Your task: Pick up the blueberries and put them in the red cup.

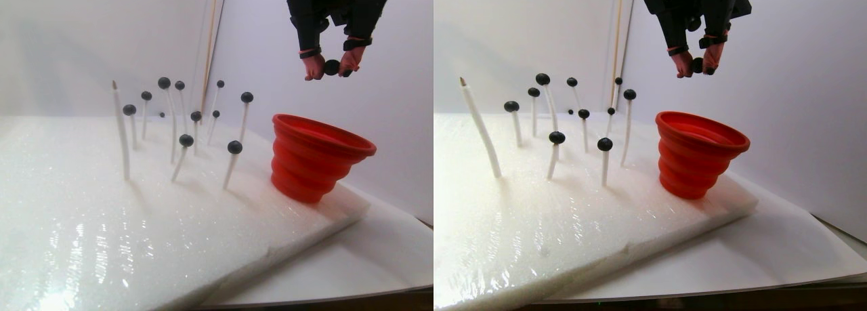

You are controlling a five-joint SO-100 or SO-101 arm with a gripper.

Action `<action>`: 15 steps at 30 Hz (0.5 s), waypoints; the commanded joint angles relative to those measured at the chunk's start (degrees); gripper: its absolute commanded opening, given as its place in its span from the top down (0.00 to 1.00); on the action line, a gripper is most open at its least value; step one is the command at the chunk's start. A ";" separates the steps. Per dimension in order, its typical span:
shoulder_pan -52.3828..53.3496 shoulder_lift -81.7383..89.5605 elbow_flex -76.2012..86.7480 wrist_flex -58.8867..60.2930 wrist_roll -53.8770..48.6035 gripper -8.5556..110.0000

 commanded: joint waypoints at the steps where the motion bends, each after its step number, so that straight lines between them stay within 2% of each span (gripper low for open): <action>1: 3.34 -0.44 -7.21 -1.49 0.79 0.83; 7: 3.87 -2.64 -8.09 -3.16 0.62 0.83; 15: 3.34 -3.69 -8.17 -4.66 0.97 0.78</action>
